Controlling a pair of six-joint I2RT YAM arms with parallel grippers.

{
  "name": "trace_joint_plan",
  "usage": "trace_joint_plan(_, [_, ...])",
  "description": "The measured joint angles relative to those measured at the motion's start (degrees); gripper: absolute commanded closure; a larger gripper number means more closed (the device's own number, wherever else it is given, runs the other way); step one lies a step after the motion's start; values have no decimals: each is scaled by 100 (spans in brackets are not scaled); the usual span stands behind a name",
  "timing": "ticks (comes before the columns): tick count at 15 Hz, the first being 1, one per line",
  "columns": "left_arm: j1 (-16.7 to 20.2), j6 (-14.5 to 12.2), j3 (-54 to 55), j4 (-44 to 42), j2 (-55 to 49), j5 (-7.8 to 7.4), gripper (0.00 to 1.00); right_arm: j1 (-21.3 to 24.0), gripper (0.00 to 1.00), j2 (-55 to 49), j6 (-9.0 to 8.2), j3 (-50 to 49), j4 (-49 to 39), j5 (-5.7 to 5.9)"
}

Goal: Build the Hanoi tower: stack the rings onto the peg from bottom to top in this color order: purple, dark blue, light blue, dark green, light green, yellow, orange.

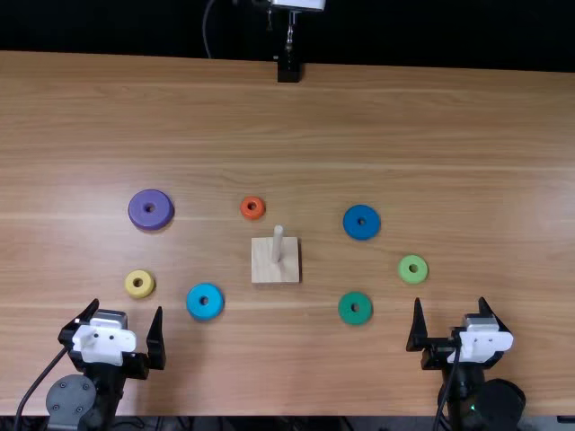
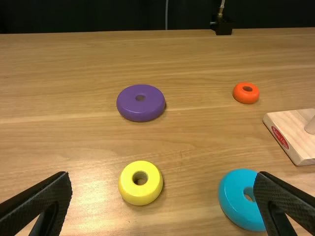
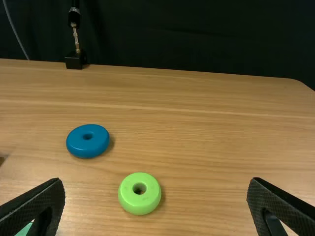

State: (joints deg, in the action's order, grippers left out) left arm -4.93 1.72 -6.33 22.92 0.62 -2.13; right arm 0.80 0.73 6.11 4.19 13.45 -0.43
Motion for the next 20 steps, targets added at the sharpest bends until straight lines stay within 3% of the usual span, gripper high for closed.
trace_joint_plan(13, [0, 2, 0, -2, 0, 2, 0, 0, 0, 0, 0, -2, -2, 0])
trace_joint_plan(16, [269, 2, 0, 2, 0, 2, 0, 0, 0, 0, 0, -2, -2, 0])
trace_joint_plan(20, [304, 0, 0, 0, 0, 0, 0, 0, 0, 0, -2, 0, 0, 0])
